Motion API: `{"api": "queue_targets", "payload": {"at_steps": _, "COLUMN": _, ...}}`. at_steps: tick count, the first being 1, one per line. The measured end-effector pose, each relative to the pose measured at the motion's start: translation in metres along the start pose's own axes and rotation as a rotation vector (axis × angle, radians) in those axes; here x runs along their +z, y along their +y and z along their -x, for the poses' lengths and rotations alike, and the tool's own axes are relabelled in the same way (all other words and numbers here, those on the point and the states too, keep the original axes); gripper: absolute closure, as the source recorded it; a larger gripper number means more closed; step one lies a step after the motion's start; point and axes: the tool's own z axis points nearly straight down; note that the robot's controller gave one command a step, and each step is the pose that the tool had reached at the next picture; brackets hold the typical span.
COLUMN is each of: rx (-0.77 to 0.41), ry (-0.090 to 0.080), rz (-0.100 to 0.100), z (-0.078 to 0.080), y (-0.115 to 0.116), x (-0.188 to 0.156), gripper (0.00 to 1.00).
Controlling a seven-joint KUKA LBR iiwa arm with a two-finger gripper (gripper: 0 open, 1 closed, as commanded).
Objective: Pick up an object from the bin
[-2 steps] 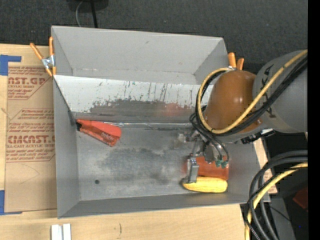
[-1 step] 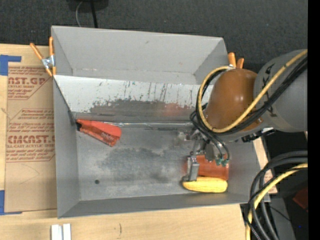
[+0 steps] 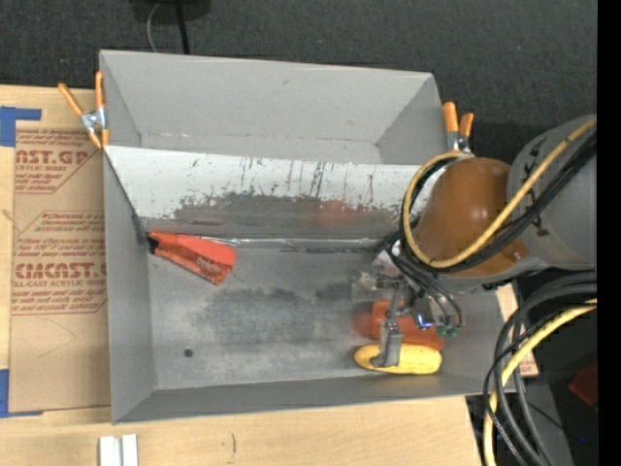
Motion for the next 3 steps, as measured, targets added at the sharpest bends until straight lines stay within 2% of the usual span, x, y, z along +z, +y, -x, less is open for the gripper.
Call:
{"api": "queue_targets", "payload": {"at_steps": 1, "rx": -0.133, "ry": 0.006, "rz": -0.002, "z": -0.005, "y": -0.017, "x": 0.016, "gripper": 0.00}}
{"api": "queue_targets", "payload": {"at_steps": 2, "rx": -0.288, "ry": 0.000, "rz": 0.003, "z": 0.005, "y": -0.062, "x": 0.038, "gripper": 1.00}}
{"api": "queue_targets", "payload": {"at_steps": 3, "rx": -0.288, "ry": 0.000, "rz": 0.004, "z": 0.005, "y": -0.062, "x": 0.038, "gripper": 1.00}}
